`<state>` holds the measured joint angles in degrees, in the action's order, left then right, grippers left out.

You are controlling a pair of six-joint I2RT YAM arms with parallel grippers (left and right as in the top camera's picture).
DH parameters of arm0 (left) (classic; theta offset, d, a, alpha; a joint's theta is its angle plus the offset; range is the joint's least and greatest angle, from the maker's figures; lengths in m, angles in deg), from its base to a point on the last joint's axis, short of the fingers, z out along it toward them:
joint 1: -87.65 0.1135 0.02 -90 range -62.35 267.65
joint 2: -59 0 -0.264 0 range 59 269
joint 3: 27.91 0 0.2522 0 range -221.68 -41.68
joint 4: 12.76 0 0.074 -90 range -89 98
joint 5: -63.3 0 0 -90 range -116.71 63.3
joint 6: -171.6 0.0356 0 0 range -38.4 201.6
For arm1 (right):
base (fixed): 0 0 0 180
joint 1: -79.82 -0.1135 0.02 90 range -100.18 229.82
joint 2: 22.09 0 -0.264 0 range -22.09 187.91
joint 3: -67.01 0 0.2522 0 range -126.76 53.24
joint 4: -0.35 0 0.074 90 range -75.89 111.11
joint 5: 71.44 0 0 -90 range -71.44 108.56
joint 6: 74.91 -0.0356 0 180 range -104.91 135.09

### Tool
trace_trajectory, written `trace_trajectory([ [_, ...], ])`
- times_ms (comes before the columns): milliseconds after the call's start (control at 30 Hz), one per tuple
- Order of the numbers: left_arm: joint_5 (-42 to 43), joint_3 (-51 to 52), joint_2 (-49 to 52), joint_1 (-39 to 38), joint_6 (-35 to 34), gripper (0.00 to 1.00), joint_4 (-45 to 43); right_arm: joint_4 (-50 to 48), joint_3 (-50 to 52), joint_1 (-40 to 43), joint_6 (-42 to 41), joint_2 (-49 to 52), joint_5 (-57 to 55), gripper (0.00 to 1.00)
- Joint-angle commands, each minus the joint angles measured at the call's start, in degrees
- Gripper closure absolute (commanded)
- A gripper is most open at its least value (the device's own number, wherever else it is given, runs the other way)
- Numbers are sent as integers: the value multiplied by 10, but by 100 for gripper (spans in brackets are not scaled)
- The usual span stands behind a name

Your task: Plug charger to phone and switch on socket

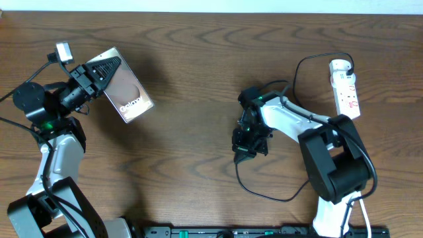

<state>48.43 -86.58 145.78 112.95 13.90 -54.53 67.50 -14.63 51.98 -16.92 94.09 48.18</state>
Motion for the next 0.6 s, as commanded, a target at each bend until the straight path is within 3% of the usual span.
trace_trajectory([
  [0, 7, -3, -6, 0, 0, 93, -7, -37, 9, -5, 61, 86, -90, 99],
  [233, 8, -3, -6, 0, 2, 93, -7, -63, -115, -4, 220, 22, 123, 99],
  [467, 21, -3, -6, -4, 2, 93, -7, -63, -234, -14, 469, -18, 402, 99],
  [567, 31, -3, -6, -20, 12, 93, -7, -69, -261, -26, 512, -19, 467, 99],
])
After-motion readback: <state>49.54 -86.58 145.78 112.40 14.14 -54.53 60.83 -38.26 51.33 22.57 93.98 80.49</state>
